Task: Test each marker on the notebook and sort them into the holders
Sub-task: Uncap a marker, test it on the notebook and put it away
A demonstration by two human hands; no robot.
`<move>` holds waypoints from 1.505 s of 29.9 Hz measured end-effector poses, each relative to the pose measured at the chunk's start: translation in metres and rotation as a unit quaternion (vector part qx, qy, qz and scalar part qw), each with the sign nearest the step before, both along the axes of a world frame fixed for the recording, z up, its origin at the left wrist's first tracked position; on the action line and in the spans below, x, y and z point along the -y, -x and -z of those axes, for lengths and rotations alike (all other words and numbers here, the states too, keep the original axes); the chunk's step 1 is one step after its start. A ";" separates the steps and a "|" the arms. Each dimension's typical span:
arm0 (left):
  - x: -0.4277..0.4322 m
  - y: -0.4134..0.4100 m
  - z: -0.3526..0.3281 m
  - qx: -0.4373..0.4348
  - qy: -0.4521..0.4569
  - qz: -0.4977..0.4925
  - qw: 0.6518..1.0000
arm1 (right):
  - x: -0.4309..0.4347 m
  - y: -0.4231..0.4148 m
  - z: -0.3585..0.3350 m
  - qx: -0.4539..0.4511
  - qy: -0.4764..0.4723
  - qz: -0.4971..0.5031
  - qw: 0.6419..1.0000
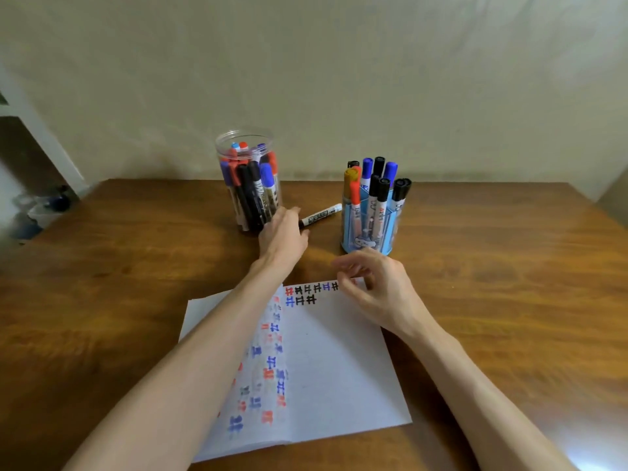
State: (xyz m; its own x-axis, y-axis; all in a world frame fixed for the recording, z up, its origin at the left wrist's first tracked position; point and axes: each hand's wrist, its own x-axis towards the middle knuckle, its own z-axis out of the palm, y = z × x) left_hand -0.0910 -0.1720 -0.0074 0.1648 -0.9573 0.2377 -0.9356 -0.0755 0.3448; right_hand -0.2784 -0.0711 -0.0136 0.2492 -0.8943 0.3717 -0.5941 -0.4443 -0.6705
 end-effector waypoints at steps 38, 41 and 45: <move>-0.145 -0.063 0.000 -0.233 0.013 0.232 0.944 | -0.018 -0.015 -0.012 0.315 -0.124 -0.045 0.940; -0.141 -0.080 0.001 -0.262 0.017 0.196 0.945 | -0.013 0.008 -0.020 0.362 -0.112 0.032 0.925; -0.144 -0.070 0.001 -0.268 0.033 0.219 0.937 | -0.018 -0.008 -0.018 0.330 -0.181 0.013 0.926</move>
